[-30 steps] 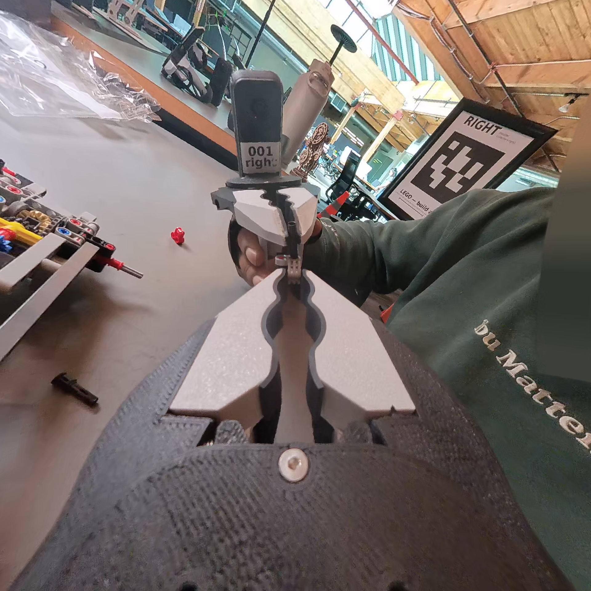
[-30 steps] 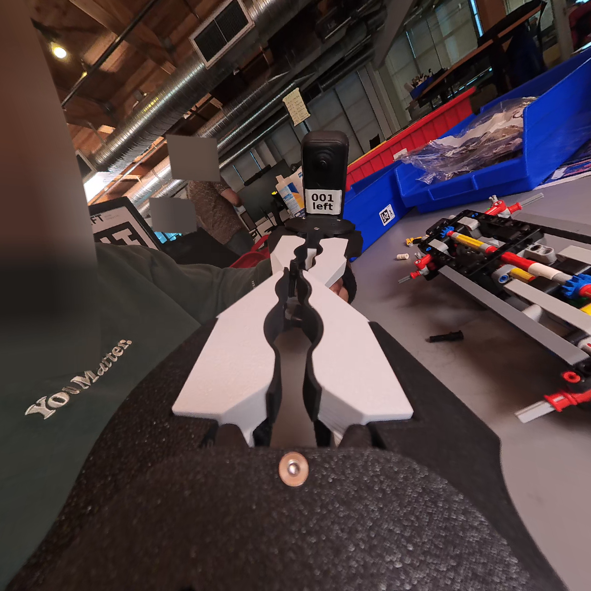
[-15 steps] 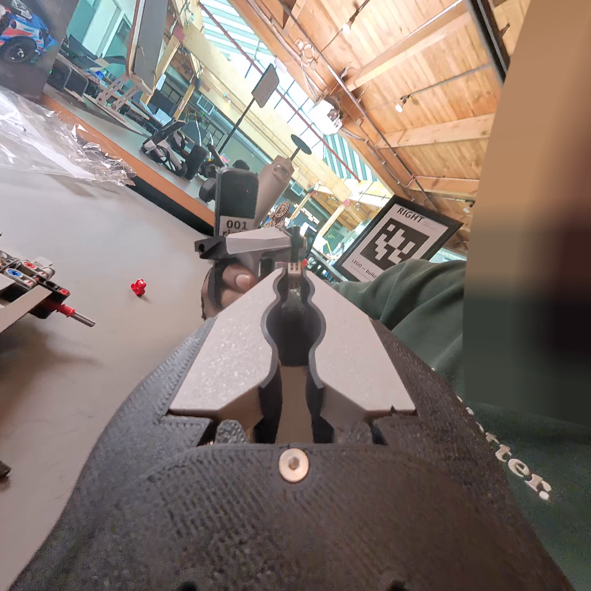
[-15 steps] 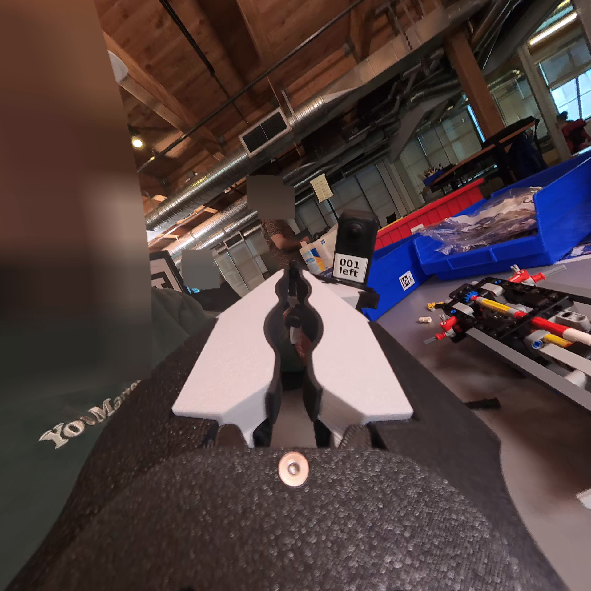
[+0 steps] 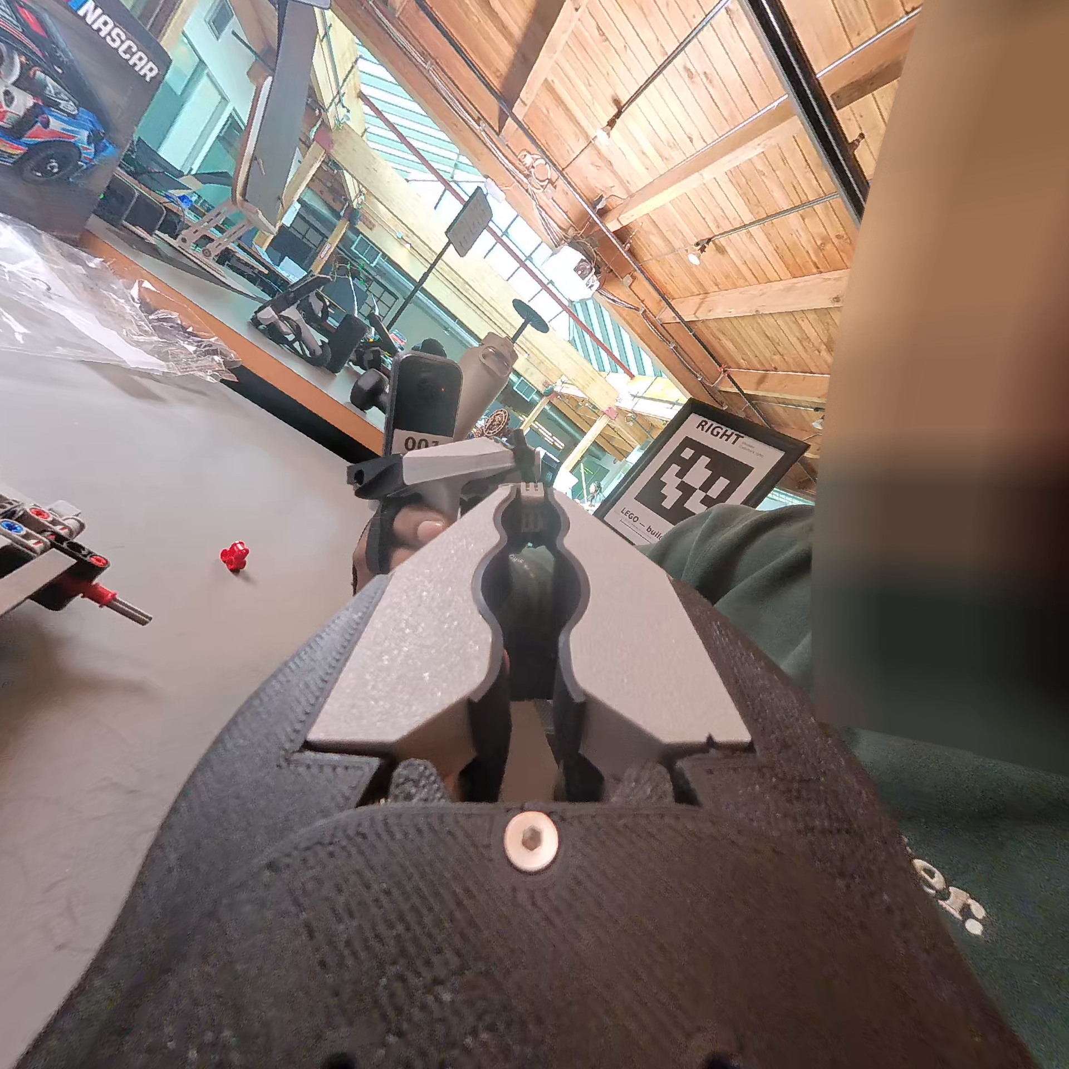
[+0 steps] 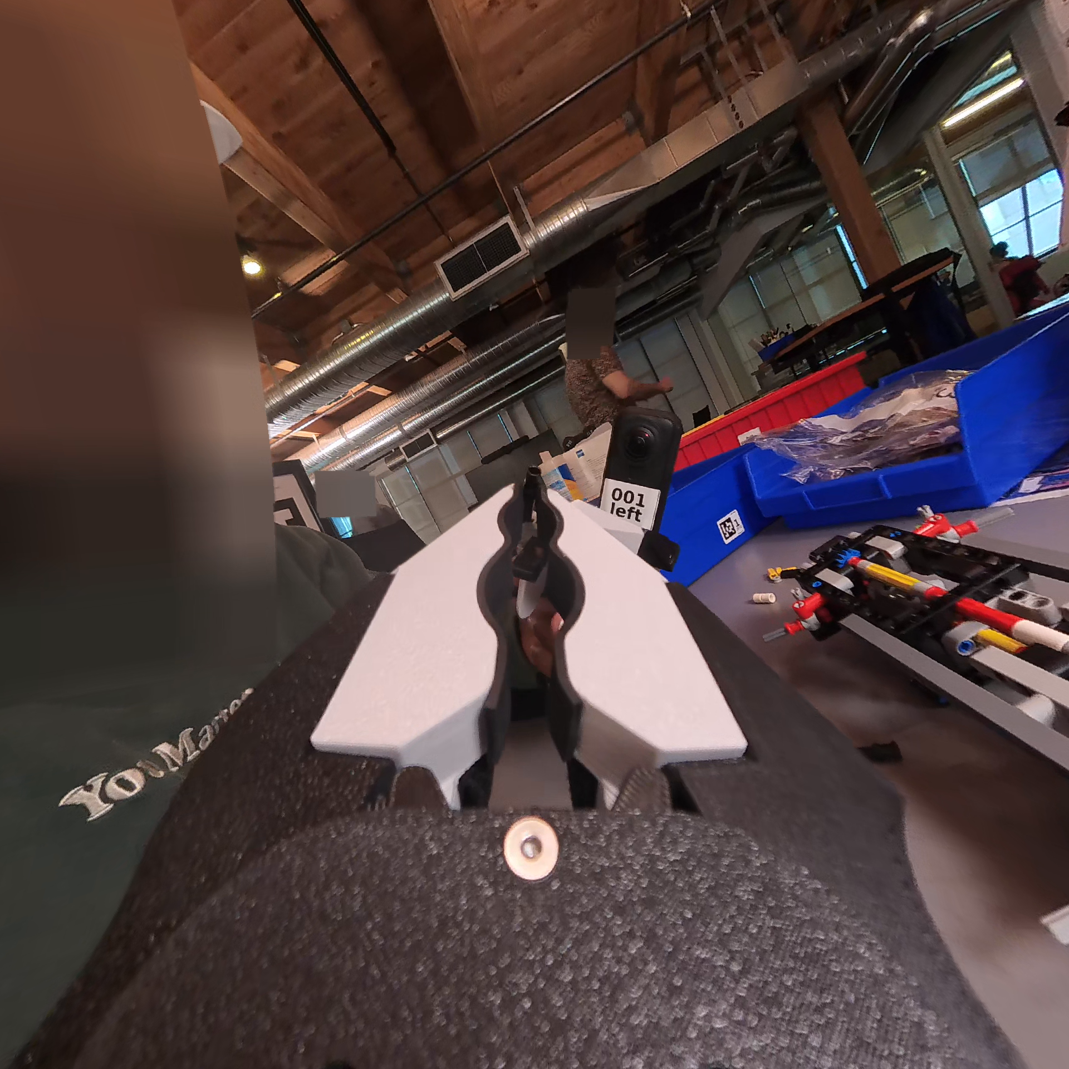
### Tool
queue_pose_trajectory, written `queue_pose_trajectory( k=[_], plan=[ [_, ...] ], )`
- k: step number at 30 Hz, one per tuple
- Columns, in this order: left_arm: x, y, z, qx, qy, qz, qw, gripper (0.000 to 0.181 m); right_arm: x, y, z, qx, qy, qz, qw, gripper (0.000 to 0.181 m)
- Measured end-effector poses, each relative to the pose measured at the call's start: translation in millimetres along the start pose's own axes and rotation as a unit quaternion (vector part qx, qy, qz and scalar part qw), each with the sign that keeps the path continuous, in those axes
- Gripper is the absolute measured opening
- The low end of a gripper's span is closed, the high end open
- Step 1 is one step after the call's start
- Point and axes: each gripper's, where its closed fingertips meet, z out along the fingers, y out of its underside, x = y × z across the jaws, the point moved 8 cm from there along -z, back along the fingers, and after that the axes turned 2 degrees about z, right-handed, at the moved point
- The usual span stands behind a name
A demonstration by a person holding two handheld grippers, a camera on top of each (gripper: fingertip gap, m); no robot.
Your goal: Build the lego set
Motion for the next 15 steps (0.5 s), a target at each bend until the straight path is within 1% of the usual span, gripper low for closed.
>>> queue_pose_trajectory(
  k=[1, 8, 15],
  plan=[
    [0.3, -0.3, -0.2, 0.001, 0.000, 0.001, 1.000, 0.005, -0.3, 0.0, 0.0, -0.002, 0.001, -0.005, 1.000, 0.002],
    [-0.7, -0.4, -1.5, 0.004, -0.005, -0.003, 1.000, 0.005, -3.9, 1.6, 1.8, -0.017, 0.022, -0.055, 0.998, 0.002],
    [-0.8, -1.4, 0.0, -0.006, -0.007, 0.009, 1.000, 0.006, -4.0, -2.1, 2.4, -0.016, 0.018, -0.038, 0.999, 0.001]
  ],
)
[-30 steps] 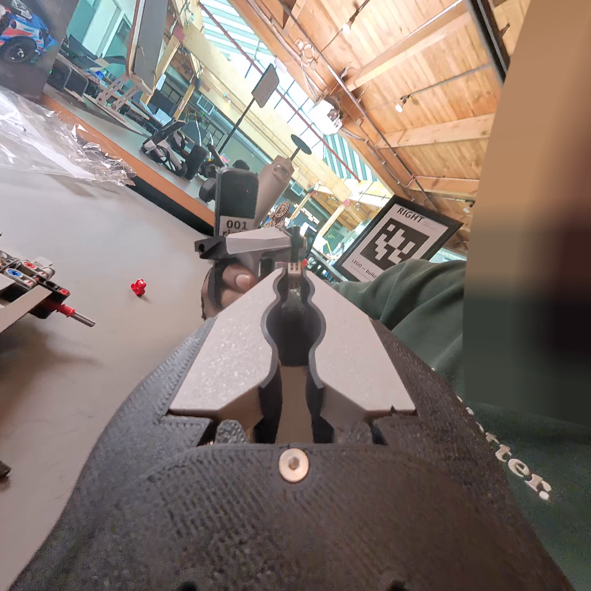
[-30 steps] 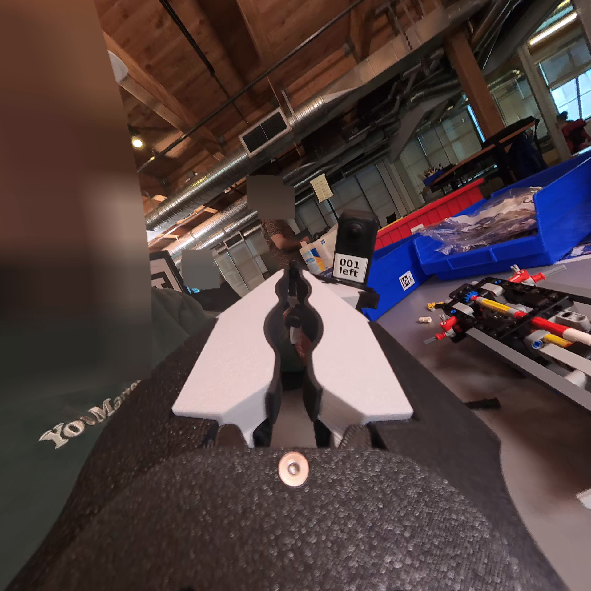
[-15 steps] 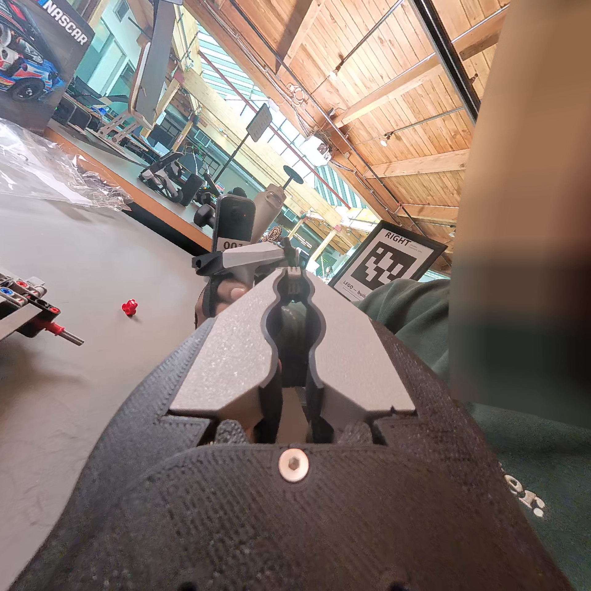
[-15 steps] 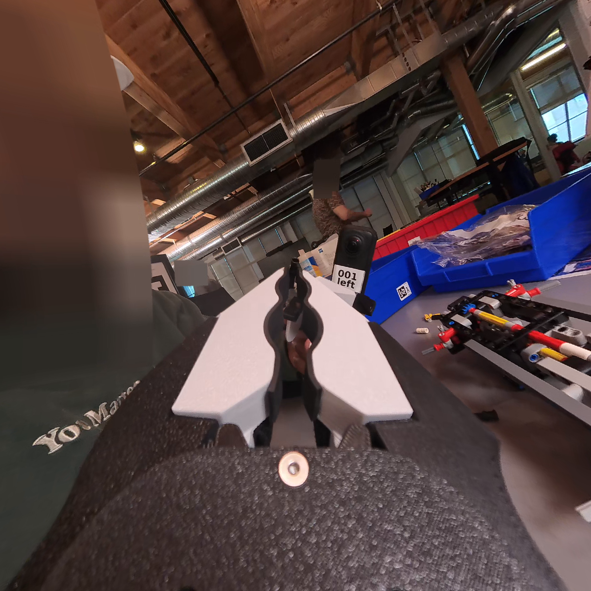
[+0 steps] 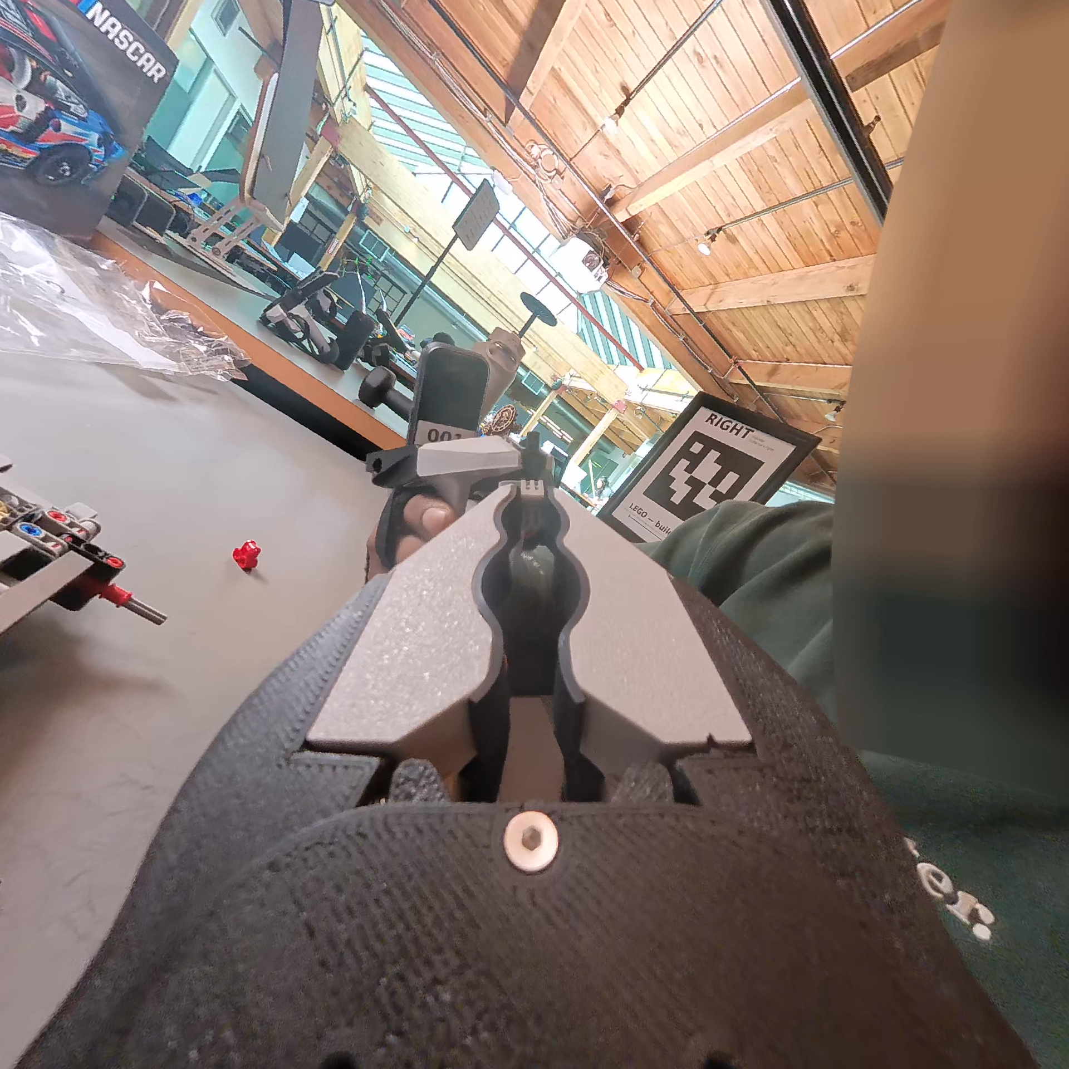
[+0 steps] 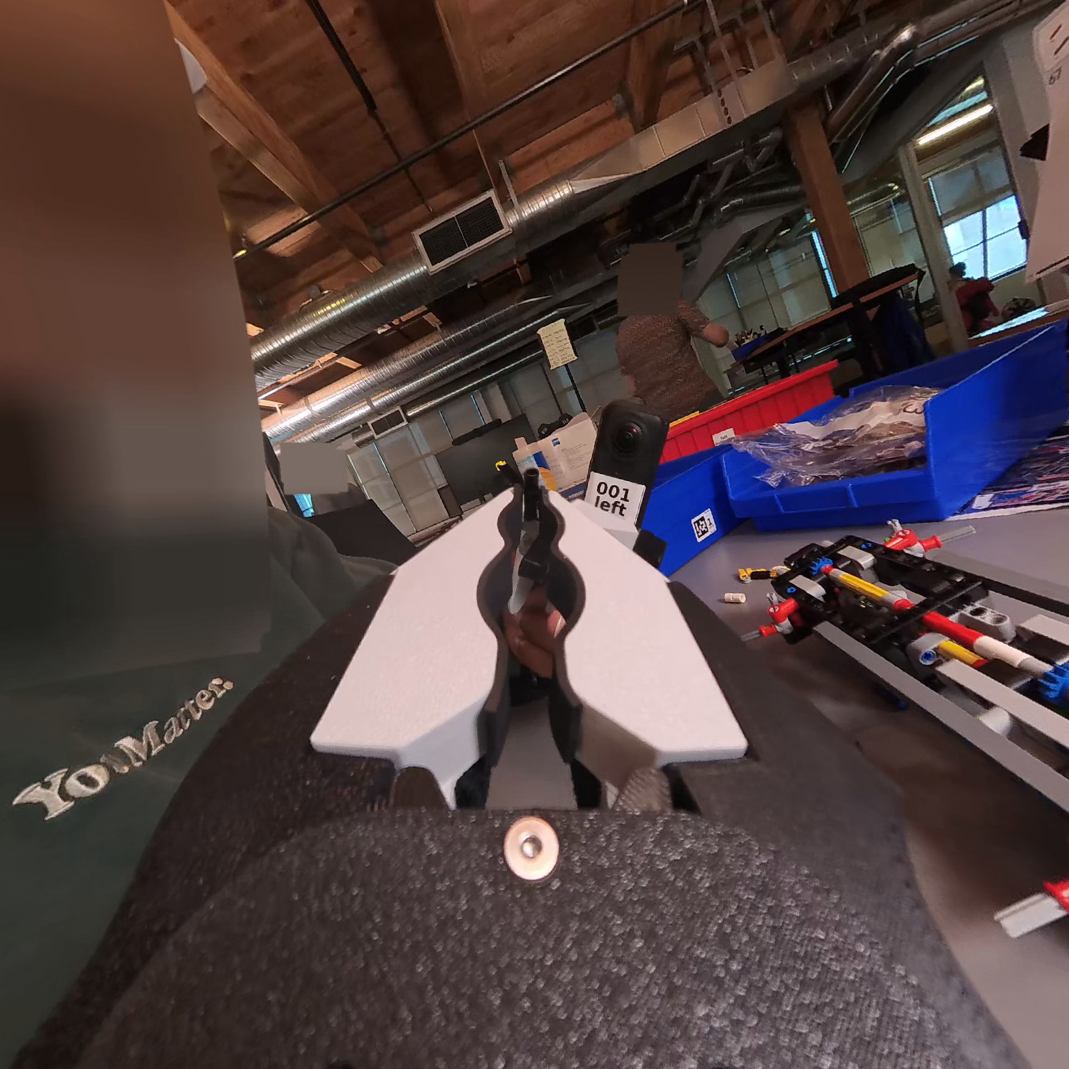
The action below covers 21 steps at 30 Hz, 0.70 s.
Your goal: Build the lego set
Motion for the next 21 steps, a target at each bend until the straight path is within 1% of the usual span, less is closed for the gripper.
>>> queue_pose_trajectory(
  k=[3, 5, 8, 10, 14, 18, 21],
  plan=[
    [-6, -1, -3, 0.013, -0.013, -0.033, 0.999, 0.006, 5, -3, -1, 0.004, 0.013, 0.022, 1.000, 0.008],
    [-14, -2, -7, 0.036, -0.031, -0.077, 0.996, 0.006, 11, -8, -5, 0.025, 0.030, 0.040, 0.998, 0.013],
    [-25, -2, -15, 0.067, -0.050, -0.138, 0.987, 0.006, 21, -13, -12, 0.026, 0.076, 0.033, 0.996, 0.020],
    [-28, -2, -17, 0.073, -0.057, -0.154, 0.984, 0.005, 23, -14, -14, 0.023, 0.091, 0.027, 0.995, 0.020],
    [-31, -1, -18, 0.074, -0.064, -0.160, 0.982, 0.005, 25, -13, -15, 0.016, 0.099, 0.023, 0.995, 0.018],
    [-32, -2, -20, 0.076, -0.066, -0.161, 0.982, 0.005, 29, -9, -14, -0.031, 0.135, -0.010, 0.990, 0.015],
    [-33, -3, -22, 0.078, -0.065, -0.147, 0.984, 0.005, 28, -3, -12, -0.109, 0.165, -0.085, 0.977, 0.016]
  ],
)
